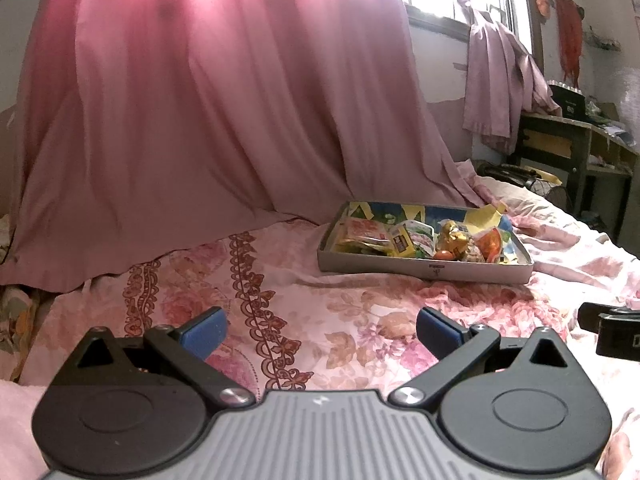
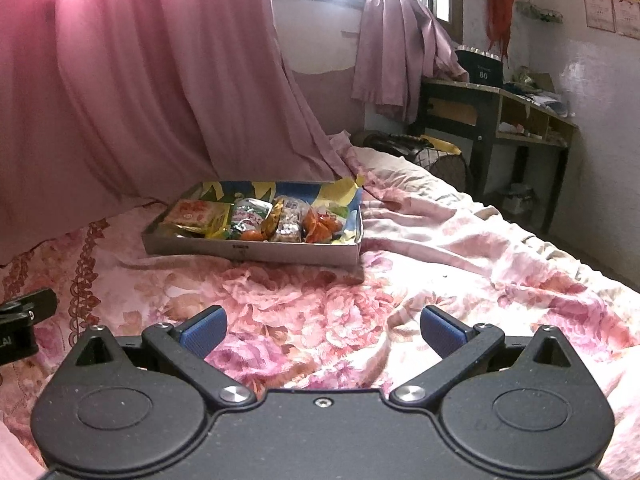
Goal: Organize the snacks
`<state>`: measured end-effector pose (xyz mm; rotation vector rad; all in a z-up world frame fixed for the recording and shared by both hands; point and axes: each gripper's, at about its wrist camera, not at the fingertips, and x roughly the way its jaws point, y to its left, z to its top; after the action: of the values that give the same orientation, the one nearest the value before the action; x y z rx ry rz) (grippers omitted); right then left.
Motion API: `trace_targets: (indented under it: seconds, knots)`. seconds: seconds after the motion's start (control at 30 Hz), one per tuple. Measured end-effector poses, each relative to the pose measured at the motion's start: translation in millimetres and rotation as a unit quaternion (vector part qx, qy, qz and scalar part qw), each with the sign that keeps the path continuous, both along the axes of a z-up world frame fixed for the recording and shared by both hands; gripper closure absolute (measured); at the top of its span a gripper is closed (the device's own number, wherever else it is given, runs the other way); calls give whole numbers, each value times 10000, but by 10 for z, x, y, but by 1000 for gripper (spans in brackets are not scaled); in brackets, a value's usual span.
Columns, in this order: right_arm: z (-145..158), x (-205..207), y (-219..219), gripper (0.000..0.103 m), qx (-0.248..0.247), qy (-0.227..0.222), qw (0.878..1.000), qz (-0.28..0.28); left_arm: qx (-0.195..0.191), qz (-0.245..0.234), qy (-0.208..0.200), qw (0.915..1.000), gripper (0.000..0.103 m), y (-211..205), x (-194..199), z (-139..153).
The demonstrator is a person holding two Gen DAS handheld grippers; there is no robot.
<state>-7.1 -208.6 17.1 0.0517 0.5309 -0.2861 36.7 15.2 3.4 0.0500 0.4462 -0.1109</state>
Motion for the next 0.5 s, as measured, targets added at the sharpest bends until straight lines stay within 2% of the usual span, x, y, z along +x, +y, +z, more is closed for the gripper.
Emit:
trace_targets:
  seconds: [0.5]
  knots:
    - [-12,14,3,1,-20,44,10000,6,5,4,9,10000,0,-6,-3,-2]
